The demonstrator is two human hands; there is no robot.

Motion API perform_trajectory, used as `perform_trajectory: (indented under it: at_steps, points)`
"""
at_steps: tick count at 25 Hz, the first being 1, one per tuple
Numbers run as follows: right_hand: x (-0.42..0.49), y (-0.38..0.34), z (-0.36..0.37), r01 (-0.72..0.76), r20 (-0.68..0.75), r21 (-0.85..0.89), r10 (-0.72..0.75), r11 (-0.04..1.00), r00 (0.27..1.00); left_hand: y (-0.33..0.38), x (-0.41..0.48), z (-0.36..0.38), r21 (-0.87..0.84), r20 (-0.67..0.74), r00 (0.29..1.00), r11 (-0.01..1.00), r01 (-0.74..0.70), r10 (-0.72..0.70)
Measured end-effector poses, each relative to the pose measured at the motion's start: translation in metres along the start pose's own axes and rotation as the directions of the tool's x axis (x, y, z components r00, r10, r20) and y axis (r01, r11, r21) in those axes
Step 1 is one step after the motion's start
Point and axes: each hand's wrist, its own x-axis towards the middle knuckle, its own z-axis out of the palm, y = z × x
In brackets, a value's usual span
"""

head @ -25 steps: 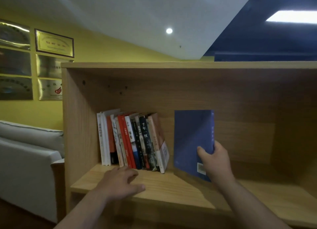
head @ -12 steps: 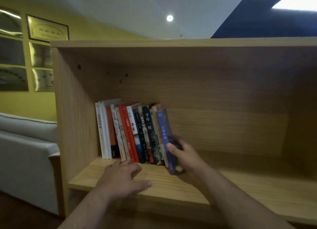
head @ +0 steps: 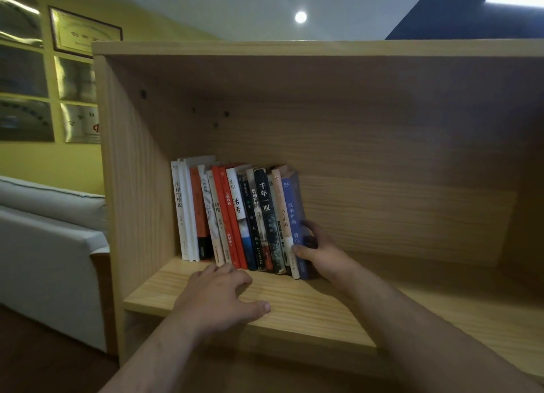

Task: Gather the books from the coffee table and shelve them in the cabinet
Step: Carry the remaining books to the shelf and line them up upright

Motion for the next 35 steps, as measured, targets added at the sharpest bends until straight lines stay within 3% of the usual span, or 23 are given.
perform_trajectory:
  at_steps: [4,6,8,11,13,17,23,27,35]
  points:
    - [0.003,0.015,0.005,0.044,0.021,0.035,-0.045,0.998,0.999,0.005,-0.003,-0.003,-0.039,0.036,0.999,0.999,0.007,-0.005]
    - [0.008,0.019,0.008,0.064,-0.008,-0.01,-0.064,0.998,0.998,0.004,-0.005,-0.006,-0.194,0.0,1.0,0.981,0.03,-0.031]
    - [0.01,0.021,0.01,0.069,-0.024,-0.001,-0.069,0.998,0.997,-0.001,-0.003,-0.021,-0.417,-0.126,0.986,0.908,0.043,-0.105]
    - [0.01,0.022,0.012,0.084,-0.007,0.012,-0.084,0.996,0.996,-0.018,0.022,-0.073,-0.585,-0.373,0.881,0.811,0.02,-0.291]
    - [0.01,0.022,0.01,0.09,-0.007,0.026,-0.09,0.996,0.996,-0.028,0.044,-0.105,-0.648,-0.434,0.809,0.761,0.026,-0.397]
    - [0.011,0.024,0.01,0.087,-0.006,0.036,-0.086,0.996,0.996,-0.036,0.071,-0.125,-0.573,-0.419,0.717,0.775,0.266,-0.556]
    - [0.015,0.028,0.007,0.094,-0.006,0.034,-0.094,0.995,0.996,-0.03,0.066,-0.128,-0.325,-0.515,0.709,0.875,0.358,-0.482]
    - [0.014,0.028,0.007,0.123,-0.009,0.056,-0.123,0.991,0.992,-0.032,0.069,-0.123,-0.301,-0.631,0.634,0.894,0.331,-0.447]
    - [0.016,0.029,0.006,0.129,-0.022,0.049,-0.128,0.99,0.991,-0.039,0.047,-0.12,-0.369,-0.708,0.571,0.907,0.201,-0.415]
